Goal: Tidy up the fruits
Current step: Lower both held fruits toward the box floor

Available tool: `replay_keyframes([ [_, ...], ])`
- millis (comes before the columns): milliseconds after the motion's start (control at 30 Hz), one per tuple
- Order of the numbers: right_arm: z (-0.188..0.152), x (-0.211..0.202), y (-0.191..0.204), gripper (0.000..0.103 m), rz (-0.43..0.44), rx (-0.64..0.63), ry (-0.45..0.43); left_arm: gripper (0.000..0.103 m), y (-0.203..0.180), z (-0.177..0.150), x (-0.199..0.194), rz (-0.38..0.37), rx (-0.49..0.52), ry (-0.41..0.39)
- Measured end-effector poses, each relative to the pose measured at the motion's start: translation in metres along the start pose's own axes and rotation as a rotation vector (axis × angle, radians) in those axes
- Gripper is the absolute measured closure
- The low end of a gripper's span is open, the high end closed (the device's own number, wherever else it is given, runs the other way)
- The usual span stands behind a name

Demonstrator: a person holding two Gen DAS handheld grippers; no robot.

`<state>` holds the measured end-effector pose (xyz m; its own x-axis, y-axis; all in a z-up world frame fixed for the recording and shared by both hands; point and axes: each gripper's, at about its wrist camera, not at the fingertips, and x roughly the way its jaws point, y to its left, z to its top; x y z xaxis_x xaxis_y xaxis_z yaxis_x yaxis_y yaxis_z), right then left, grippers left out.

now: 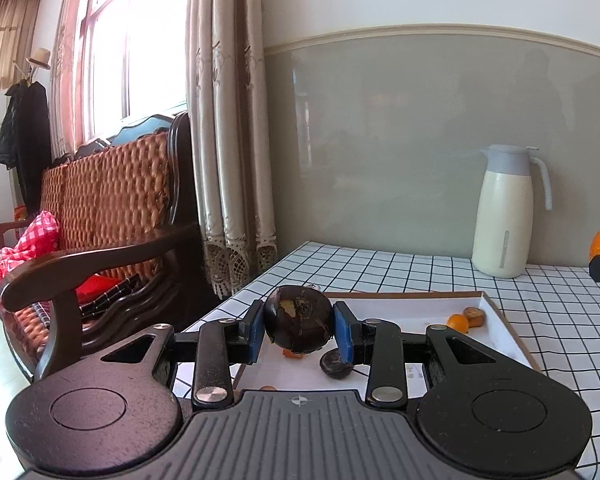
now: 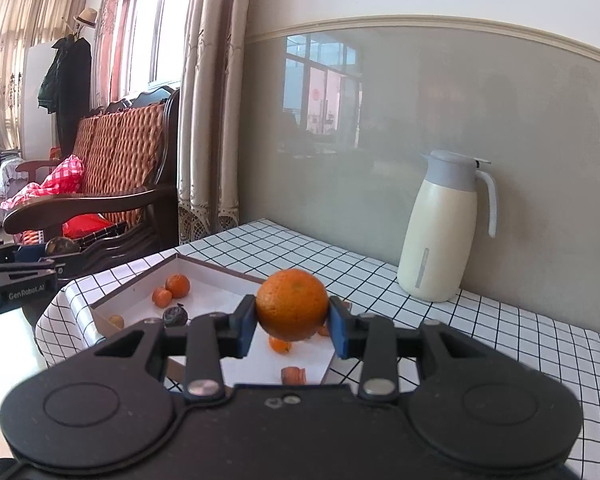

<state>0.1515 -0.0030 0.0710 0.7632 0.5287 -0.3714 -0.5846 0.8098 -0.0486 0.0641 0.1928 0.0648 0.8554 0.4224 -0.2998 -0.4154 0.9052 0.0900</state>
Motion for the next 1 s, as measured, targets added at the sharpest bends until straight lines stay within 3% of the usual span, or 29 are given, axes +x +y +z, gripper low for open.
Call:
replay_keyframes([
  [1000, -0.005, 0.089, -0.016, 0.074, -0.006, 0.043, 0.077, 0.067, 0.003, -0.010, 0.077, 0.027, 0.008, 0.070],
])
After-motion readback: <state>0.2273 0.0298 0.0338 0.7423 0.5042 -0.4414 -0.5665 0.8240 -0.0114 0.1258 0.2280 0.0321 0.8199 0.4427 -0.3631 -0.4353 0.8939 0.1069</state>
